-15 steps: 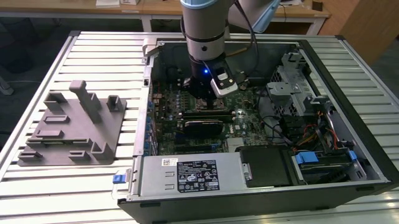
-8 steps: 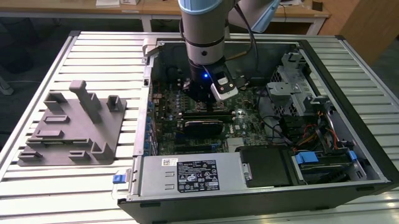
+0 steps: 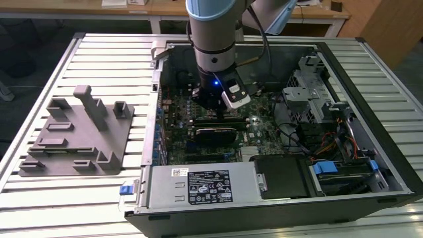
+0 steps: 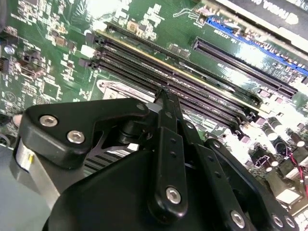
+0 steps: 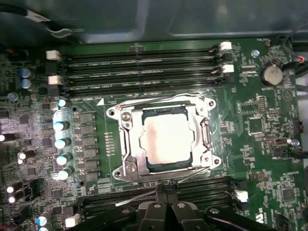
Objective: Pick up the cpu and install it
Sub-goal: 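Install the second cpu locking lever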
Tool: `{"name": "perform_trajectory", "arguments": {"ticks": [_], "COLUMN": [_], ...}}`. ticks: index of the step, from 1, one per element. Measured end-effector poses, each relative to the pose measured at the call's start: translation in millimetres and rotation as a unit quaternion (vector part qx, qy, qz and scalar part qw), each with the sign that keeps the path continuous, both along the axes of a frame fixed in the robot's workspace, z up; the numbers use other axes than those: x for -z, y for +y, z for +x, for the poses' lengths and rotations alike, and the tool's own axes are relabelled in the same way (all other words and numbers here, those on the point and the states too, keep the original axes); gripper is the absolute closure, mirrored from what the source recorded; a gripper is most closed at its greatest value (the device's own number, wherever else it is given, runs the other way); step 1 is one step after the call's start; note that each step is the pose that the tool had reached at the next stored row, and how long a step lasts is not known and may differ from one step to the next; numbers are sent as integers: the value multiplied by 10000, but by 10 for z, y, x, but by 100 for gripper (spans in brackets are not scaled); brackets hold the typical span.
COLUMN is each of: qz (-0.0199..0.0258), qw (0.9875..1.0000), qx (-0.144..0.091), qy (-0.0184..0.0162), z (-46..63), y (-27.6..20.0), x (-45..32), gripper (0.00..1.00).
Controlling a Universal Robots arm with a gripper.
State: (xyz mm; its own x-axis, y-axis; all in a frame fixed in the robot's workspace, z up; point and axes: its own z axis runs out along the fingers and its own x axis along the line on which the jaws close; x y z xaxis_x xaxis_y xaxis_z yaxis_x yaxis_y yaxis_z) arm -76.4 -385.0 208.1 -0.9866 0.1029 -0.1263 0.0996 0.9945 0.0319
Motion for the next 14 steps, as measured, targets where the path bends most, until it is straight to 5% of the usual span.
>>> {"name": "perform_trajectory", "arguments": {"ticks": [14], "qz": [209], "qw": [9995], "qx": [-237], "qy": [-1], "z": [-185], "y": [-53], "x": [31], "gripper": [89]}}
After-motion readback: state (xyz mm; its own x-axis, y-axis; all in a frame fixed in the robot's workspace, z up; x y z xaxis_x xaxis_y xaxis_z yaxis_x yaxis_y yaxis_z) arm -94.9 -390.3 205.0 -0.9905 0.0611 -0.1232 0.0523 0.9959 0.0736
